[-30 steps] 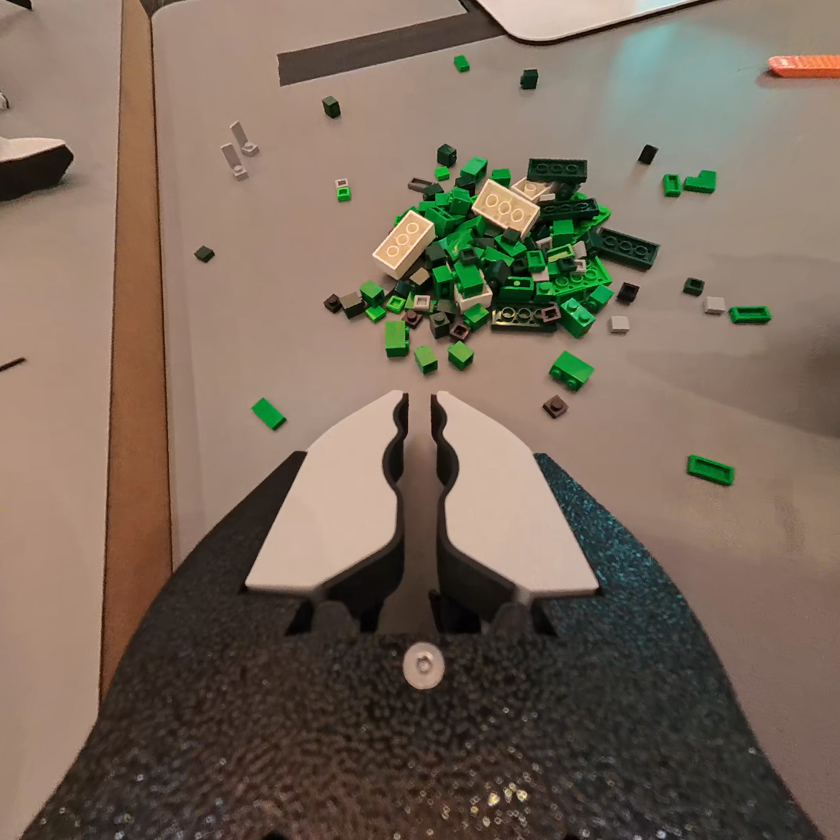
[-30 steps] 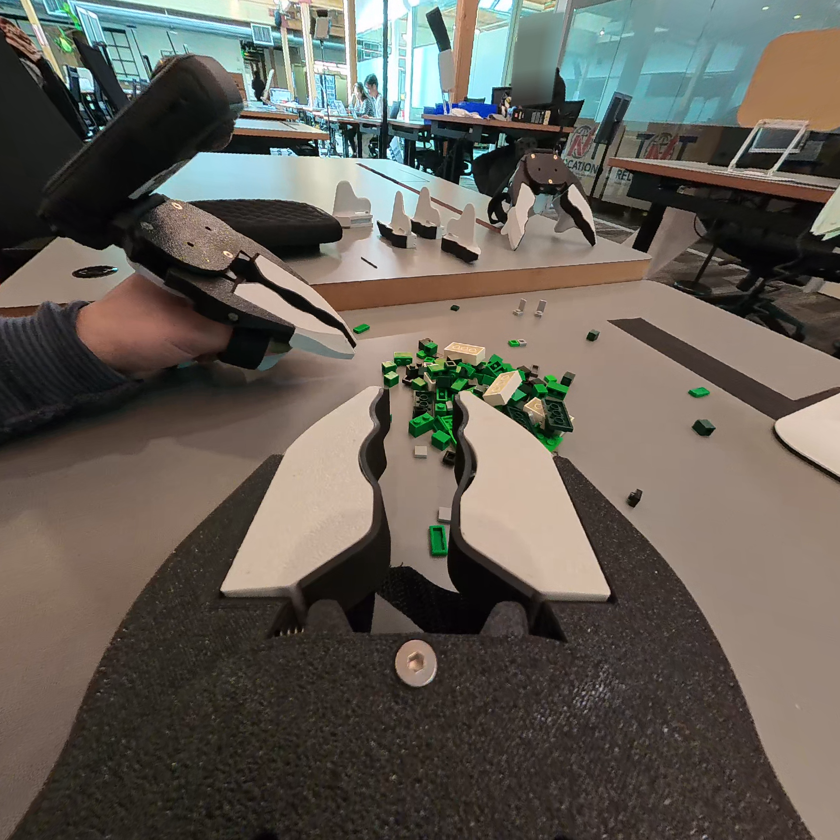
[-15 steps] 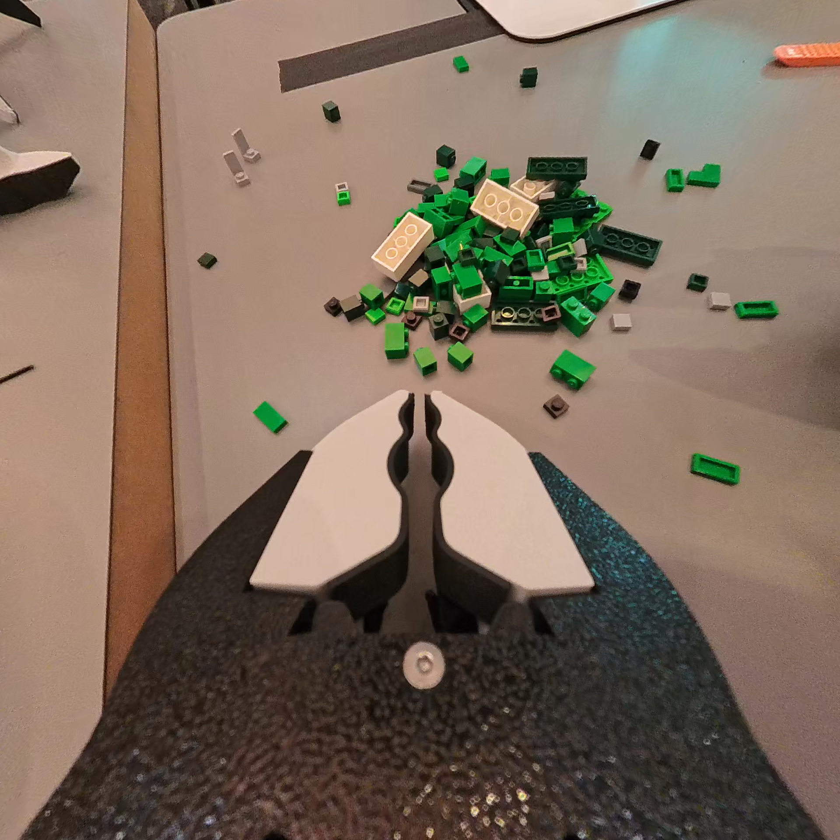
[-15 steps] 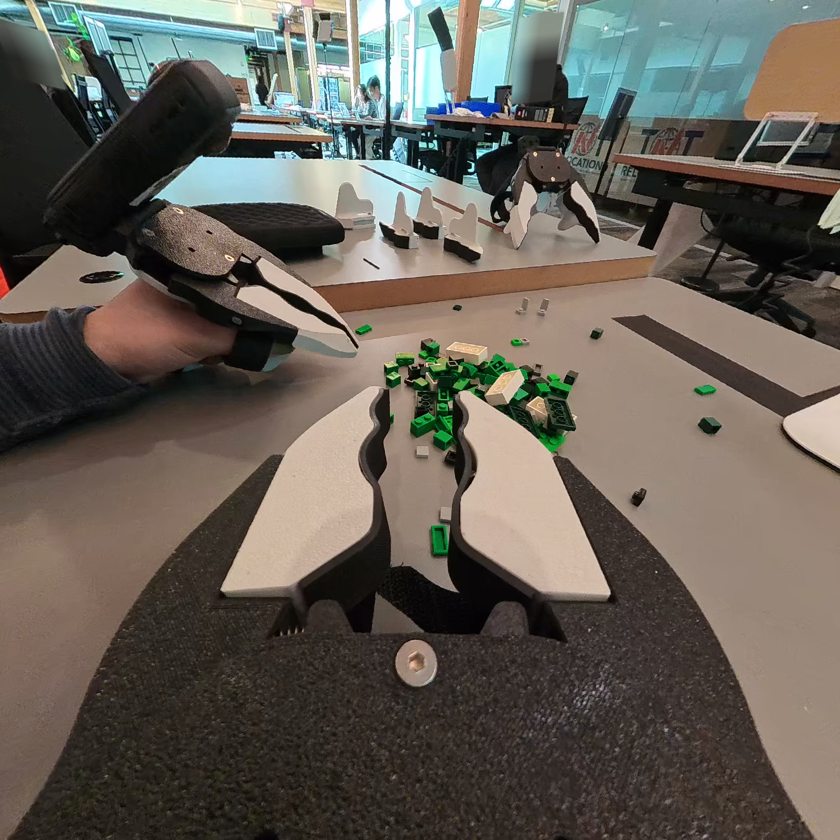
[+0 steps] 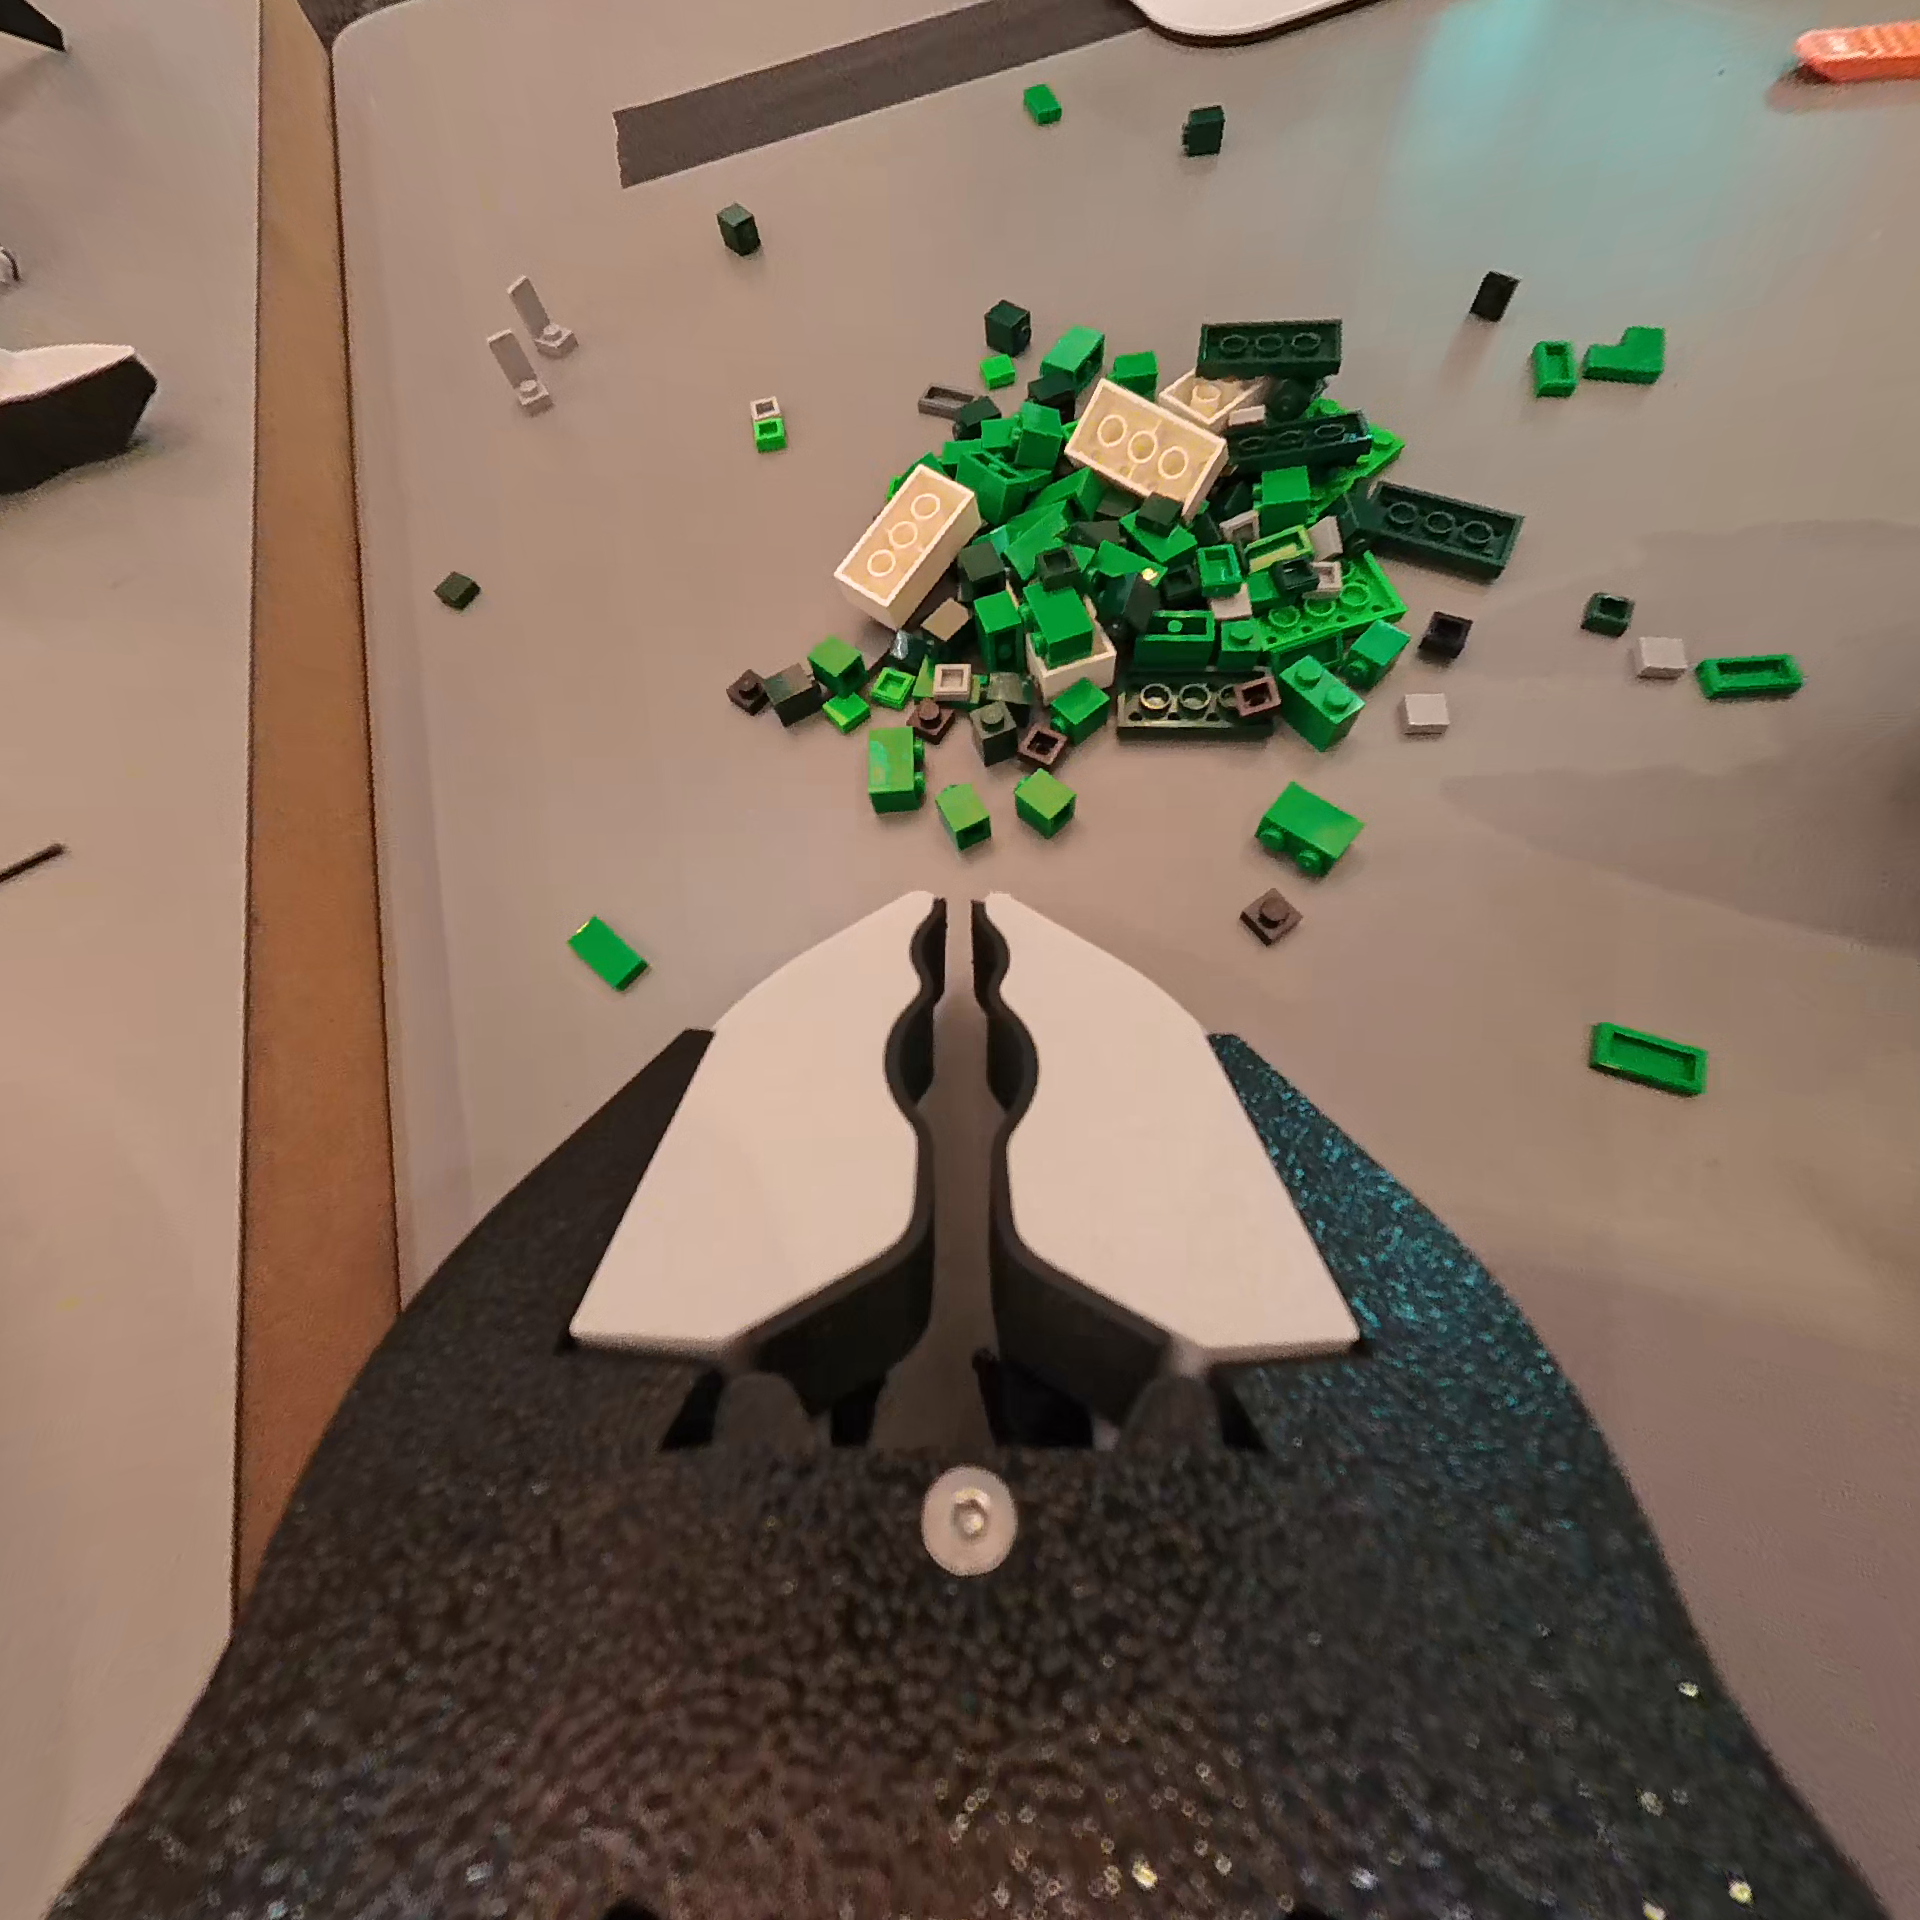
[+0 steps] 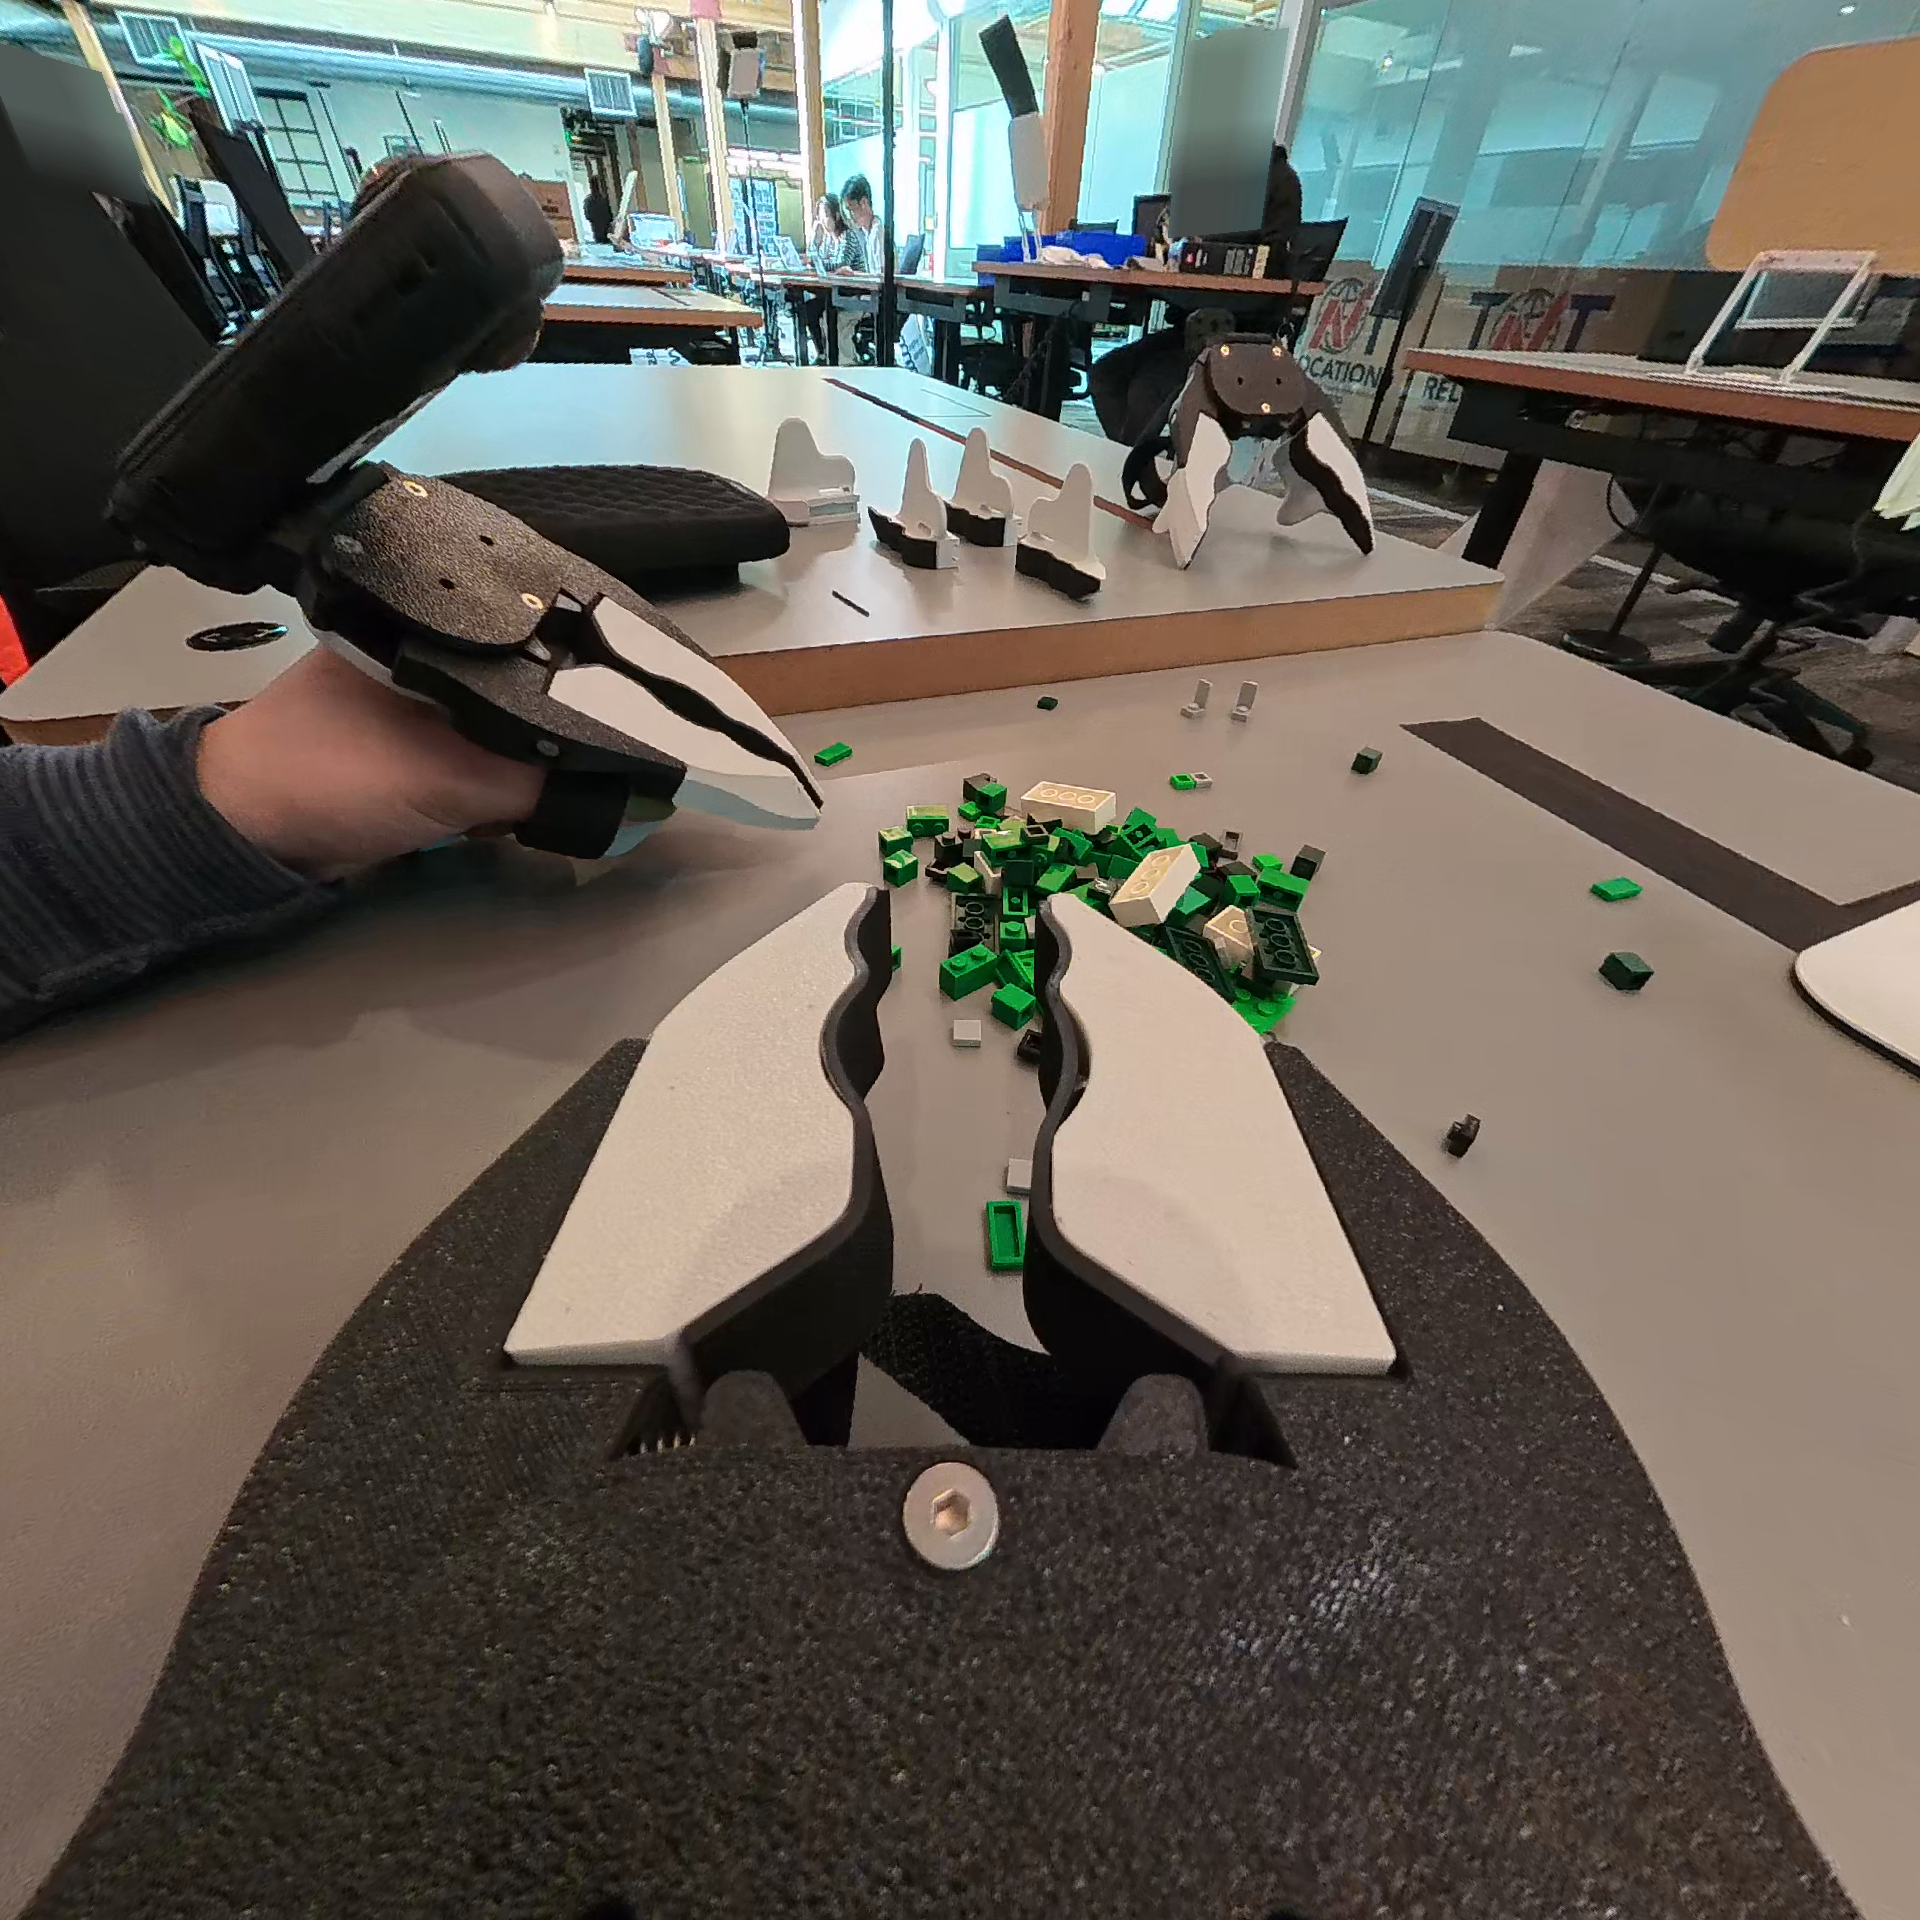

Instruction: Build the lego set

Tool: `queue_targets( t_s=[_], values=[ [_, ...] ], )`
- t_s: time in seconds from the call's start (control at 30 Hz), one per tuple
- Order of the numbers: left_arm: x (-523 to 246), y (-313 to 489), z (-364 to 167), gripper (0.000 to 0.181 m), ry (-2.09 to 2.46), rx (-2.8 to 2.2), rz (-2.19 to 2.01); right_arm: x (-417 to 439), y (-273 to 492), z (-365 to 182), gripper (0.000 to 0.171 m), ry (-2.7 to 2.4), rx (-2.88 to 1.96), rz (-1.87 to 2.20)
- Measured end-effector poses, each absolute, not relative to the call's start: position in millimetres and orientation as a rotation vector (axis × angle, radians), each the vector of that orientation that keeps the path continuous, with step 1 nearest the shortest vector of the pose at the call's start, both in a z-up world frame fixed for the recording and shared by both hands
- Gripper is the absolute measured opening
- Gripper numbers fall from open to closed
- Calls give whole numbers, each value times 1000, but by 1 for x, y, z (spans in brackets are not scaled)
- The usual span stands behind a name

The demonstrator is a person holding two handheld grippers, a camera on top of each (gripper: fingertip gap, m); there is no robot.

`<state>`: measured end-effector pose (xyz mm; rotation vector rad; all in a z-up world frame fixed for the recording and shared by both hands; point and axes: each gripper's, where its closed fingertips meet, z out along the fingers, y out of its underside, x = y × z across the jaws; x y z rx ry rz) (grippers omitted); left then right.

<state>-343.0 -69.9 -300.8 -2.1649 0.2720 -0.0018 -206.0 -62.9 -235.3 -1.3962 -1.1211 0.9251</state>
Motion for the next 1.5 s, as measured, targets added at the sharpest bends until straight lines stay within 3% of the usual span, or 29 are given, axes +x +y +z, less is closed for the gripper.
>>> queue_targets(
  t_s=[0.8, 0.9, 1.1, 1.33, 1.5],
  values=[
    [-342, -70, -302, 4, 284, -2173, 1, -206, -63, -235, 25, -1120, -1398, 927],
    [-339, -70, -298, 13, 303, -2141, -31, -206, -62, -235, 25, -1119, -1398, 928],
    [-368, -84, -271, 39, 684, -2164, 21, -205, -60, -234, 25, -1094, -1408, 954],
    [-403, -75, -290, 40, 1231, -2368, 63, -202, -57, -232, 25, -1057, -1425, 1002],
    [-413, -68, -306, 35, 1314, -2459, -17, -201, -56, -230, 25, -1037, -1424, 1029]
  ],
)
